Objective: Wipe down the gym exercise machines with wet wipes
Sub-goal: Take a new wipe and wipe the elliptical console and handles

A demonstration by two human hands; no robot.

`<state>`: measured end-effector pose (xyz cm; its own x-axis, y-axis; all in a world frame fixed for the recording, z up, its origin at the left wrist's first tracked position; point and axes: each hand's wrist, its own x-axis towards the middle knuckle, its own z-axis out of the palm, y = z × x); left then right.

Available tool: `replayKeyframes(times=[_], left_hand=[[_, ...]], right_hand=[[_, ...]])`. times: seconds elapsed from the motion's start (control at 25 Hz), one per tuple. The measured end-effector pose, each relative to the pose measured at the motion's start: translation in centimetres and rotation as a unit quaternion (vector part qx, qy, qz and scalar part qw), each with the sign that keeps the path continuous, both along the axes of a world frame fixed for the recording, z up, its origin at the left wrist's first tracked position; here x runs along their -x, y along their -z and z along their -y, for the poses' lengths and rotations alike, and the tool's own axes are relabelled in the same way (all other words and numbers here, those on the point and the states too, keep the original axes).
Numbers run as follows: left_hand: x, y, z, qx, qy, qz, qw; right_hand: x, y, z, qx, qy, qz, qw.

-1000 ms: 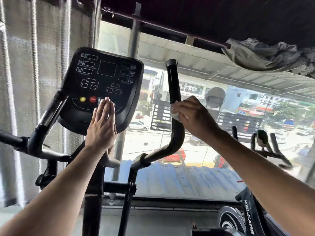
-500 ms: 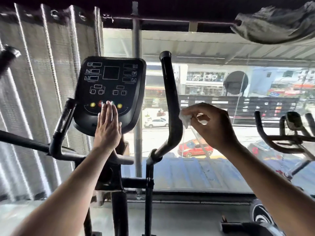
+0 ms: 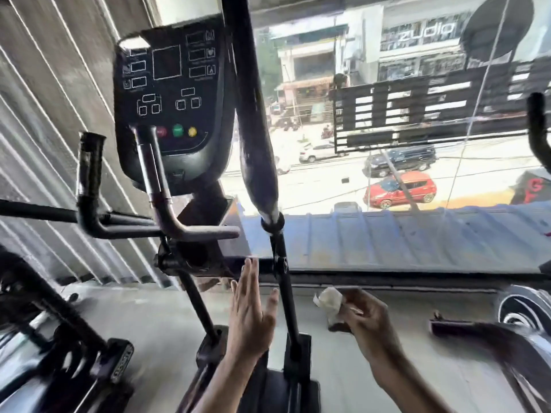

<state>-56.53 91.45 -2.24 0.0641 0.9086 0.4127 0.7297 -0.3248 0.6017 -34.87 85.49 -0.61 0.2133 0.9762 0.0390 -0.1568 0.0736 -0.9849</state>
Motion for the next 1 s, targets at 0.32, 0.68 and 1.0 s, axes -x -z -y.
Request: replayKeyframes(times=[0.32,0.68,1.0], left_hand=[[-8.4,5.0,0.4,0.161,-0.008,0.048,0.986],[-14.3,10.6,-9.5,0.264,-0.036,0.123,0.956],[-15.5,8.8,-16.8,0.280,-0.140,0.161,0.936]], right_hand=[[-7.7,4.9,-1.5,0.082,-0.038,0.039,0.995],[-14.4,7.8,-14.3,0.108,-0.087,0.190,0.972],[-14.4,5.3,-28.9,0.043,-0.245,0.271,0.930]])
